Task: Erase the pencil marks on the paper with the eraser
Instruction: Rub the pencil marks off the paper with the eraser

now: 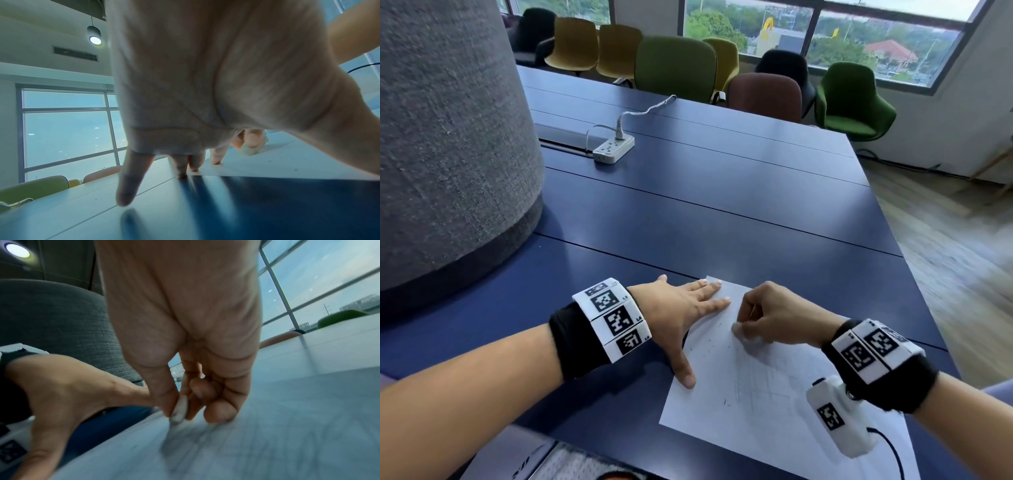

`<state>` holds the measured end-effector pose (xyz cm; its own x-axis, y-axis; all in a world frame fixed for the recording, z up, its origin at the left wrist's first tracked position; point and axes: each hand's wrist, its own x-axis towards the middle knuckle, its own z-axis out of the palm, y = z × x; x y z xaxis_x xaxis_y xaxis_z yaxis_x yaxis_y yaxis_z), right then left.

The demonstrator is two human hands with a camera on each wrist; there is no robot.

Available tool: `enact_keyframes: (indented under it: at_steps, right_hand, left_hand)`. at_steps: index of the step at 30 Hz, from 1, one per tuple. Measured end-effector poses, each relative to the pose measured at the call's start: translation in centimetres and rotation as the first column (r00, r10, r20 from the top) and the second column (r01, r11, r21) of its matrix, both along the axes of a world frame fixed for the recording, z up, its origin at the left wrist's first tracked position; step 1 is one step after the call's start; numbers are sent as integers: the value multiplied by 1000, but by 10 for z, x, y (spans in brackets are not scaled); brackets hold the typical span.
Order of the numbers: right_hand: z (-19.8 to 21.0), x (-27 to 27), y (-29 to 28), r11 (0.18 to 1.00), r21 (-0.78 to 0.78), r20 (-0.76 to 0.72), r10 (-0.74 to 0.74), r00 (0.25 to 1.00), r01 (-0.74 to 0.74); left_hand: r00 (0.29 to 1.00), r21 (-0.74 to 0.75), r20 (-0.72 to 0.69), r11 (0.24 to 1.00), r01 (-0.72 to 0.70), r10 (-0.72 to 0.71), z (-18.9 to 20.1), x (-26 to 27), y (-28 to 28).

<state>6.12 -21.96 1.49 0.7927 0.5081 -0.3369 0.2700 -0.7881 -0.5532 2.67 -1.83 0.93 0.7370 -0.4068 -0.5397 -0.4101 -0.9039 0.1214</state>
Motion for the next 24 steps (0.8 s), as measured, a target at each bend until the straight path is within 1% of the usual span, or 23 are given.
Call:
enact_keyframes:
  at_steps: [2,3,5,7,8,9,12,13,14,16,18,19,22,24]
  right_hand:
    - [0,5,-1,995,39,36,-95,995,94]
    - [-1,3,-2,994,49,51,-103,993,101]
    - [0,-6,-1,1000,24,33,-16,999,15]
    - [4,-17,1,996,-8,-60,86,995,-86]
    - [6,-18,2,994,-19,-80,107,991,-109]
    - [7,-17,3,994,-24,-65,101,993,-103]
    - [5,-10,4,1000,-8,64,24,998,-24]
    - [5,-12,4,1000,-8,89,29,996,-29]
    - [5,-17,4,997,-22,94,70,993,-68]
    - [6,-31,5,978,-71,31,201,979,-198]
    - [10,-38,8,951,-115,-19,287,958,-287]
    - [10,-37,9,949,-121,-9,293,956,-292]
    - [8,-30,9,973,-75,76,222,972,-217]
    - [7,-35,7,969,-56,78,244,967,-240]
  left_hand:
    - [1000,-4,0,1000,-3,3,-1,0,0]
    - [1000,-7,2,1000,-3,4,-1,0,0]
    - [1000,-12,6,1000,-6,6,-2,-1,1]
    - [1000,-7,6,1000,-5,5,-2,0,0]
    - [1000,-2,6,1000,-4,4,-2,0,0]
    - [1000,0,4,1000,-1,1,-2,0,0]
    - [1000,-4,3,1000,-6,6,-1,-1,0]
    - [1000,-6,3,1000,-7,7,-2,-1,0]
    - [1000,-8,3,1000,-9,9,-2,-1,1]
    - [1000,-6,4,1000,-6,6,-2,-1,0]
    - [1000,-2,9,1000,-1,1,-1,-1,0]
    - [1000,-2,6,1000,-1,1,-2,-1,0]
    - [1000,-6,2,1000,-6,6,-3,0,1]
    - [1000,-9,8,1000,-7,7,-4,0,1]
